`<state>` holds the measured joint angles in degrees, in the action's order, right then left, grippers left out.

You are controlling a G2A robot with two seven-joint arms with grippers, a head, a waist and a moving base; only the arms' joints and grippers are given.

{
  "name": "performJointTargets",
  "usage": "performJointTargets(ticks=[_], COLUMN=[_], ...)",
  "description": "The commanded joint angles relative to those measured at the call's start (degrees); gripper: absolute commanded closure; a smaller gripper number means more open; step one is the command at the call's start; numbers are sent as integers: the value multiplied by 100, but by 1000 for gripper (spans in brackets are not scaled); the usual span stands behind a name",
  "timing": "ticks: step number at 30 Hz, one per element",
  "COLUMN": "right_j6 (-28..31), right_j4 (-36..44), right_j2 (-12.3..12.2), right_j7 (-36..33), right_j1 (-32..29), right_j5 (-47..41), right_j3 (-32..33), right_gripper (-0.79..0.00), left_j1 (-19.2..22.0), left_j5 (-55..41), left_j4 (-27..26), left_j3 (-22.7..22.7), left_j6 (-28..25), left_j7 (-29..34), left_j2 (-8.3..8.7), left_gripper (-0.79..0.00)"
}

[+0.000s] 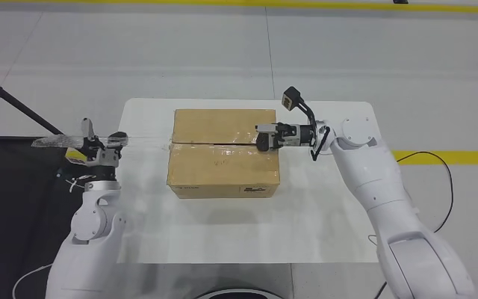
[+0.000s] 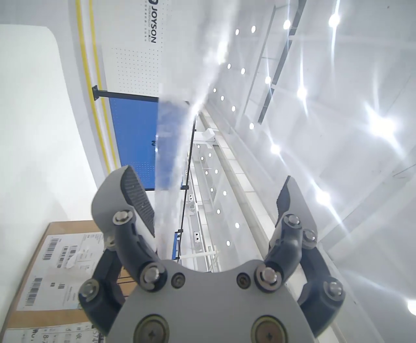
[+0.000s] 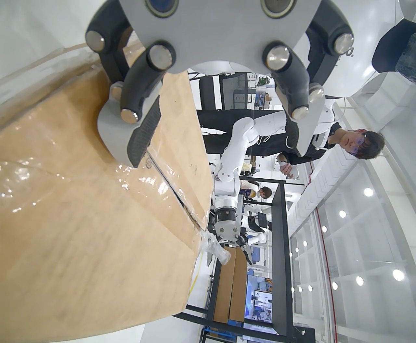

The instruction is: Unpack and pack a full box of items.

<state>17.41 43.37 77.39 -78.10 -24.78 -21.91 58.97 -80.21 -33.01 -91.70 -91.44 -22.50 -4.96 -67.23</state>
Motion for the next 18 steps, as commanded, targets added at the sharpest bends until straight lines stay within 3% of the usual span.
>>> performJointTargets(ticks=[1,18], right_j6=[-29,1], right_j4=[65,623], right_j2=[-13,-122], right_j7=[10,93], right_j1=[-28,-273], right_j5=[9,35], right_j3=[11,118], right_gripper=[-785,-785], left_j1=[-27,-132], left_j5=[6,261], left_j4=[-61,-822], left_j3=[-20,-164], left_j6=[-69,17], left_j7=[15,150], left_j2=[-13,-99], left_gripper=[-785,-785])
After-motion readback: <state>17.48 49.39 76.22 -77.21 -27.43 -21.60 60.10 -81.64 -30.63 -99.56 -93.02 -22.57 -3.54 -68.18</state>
